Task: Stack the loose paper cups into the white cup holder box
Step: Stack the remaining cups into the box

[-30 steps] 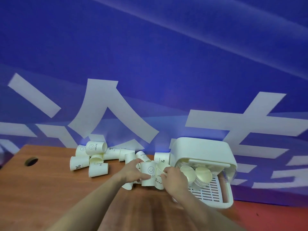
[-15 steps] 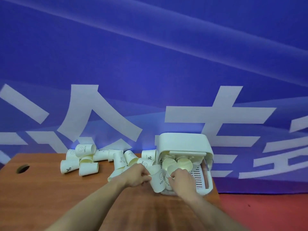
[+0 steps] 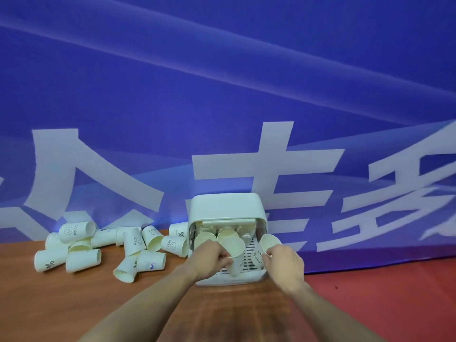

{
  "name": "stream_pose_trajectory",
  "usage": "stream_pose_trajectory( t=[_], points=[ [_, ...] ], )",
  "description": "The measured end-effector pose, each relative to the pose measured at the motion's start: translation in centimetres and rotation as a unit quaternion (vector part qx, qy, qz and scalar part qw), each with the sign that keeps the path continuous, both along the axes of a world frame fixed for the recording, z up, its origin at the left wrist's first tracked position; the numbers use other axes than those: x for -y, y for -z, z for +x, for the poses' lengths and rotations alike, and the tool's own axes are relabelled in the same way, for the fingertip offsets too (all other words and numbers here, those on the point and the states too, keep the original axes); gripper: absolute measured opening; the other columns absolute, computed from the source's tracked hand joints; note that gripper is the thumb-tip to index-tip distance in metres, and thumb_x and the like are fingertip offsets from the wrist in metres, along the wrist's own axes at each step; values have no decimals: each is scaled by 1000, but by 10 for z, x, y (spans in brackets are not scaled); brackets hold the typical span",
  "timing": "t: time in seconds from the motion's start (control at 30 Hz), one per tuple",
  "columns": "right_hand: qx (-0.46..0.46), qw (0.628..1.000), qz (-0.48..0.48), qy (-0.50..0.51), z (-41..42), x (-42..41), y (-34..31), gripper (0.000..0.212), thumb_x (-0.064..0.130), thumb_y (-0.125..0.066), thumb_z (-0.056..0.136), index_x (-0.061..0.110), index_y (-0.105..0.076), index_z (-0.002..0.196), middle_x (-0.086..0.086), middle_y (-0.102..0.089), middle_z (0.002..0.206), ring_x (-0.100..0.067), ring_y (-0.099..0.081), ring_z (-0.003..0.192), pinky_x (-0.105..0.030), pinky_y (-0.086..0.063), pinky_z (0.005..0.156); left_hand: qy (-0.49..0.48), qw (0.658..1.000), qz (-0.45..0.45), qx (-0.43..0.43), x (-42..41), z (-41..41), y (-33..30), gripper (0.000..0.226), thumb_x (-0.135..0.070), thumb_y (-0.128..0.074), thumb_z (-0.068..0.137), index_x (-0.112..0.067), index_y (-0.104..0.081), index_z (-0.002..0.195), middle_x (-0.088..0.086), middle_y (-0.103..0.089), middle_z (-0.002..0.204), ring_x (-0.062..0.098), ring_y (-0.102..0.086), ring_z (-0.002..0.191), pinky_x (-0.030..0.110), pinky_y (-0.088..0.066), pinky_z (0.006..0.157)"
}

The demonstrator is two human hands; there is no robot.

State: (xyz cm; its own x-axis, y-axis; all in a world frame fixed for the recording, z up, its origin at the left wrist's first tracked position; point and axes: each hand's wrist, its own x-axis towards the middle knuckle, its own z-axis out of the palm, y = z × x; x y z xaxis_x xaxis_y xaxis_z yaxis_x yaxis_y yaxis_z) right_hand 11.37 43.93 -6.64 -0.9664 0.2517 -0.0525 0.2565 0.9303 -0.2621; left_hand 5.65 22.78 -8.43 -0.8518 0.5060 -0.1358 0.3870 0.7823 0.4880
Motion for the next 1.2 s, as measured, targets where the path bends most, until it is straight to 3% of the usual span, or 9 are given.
stream_pose_trajectory(
  t=[0.13,0.27,0.4,0.6,0.73,0.87,0.97,1.03,1.2],
  points=[
    [6,1000,9,15,0,-33,4,27,36,-48,92,20,-67,81,-1,-67,82,-25,-65,81,-29,-41,61,2,999,-25,-19,-35,-2,7,26,-30,-56,90,-15,-71,76,9,-60,63,22,-49,58,27,-32,55],
    [17,999,21,24,-5,-58,15,27,35,-49,93,20,-65,77,1,-59,72,-24,-64,77,-28,-41,61,-25,997,-58,-40,-60,-7,25,27,-40,-54,89,-22,-74,83,3,-68,72,24,-63,70,29,-49,62],
    [46,998,31,24,-15,-75,29,26,38,-47,95,24,-70,93,0,-69,91,-22,-66,88,-28,-42,65,-57,995,-79,-30,-78,-13,44,29,-42,-52,93,-24,-74,98,1,-72,90,24,-67,86,32,-53,73],
    [60,998,29,20,-31,-93,53,29,39,-47,94,23,-71,96,0,-70,89,-22,-66,86,-29,-49,71,-68,993,-97,3,-94,-28,75,29,-37,-51,93,-18,-72,92,2,-70,90,25,-65,87,29,-46,69],
    [42,999,19,-16,-38,-100,62,30,39,-43,94,20,-60,77,-3,-69,82,-24,-65,82,-31,-41,64,-68,992,-101,38,-97,-39,87,29,-35,-49,89,-16,-72,90,4,-71,89,26,-66,85,33,-53,73],
    [-14,996,18,-82,-39,-100,76,32,41,-43,91,19,-55,71,-3,-65,73,-25,-63,70,-33,-41,59,-57,992,-96,53,-96,-44,100,24,-32,-49,88,-17,-61,74,5,-69,84,28,-65,84,32,-48,70],
    [-42,993,32,-106,-36,-96,82,30,41,-48,84,19,-54,64,0,-60,61,-25,-59,55,-31,-39,49,-55,994,-84,48,-93,-43,104,28,-34,-52,91,-22,-71,106,0,-71,102,23,-65,98,30,-48,81],
    [-50,991,43,-113,-35,-91,78,30,41,-51,82,19,-52,62,0,-58,58,-25,-57,52,-30,-35,46,-51,994,-82,47,-90,-42,104,37,-37,-53,93,-24,-64,125,-1,-69,113,20,-62,107,29,-46,90],
    [-87,980,71,-162,-33,-76,58,31,36,-64,75,19,-47,56,1,-48,49,-23,-43,39,-26,-24,42,-37,996,-71,42,-80,-36,94,36,-41,-55,92,-22,-68,119,0,-73,107,21,-65,103,30,-51,87]
  ],
)
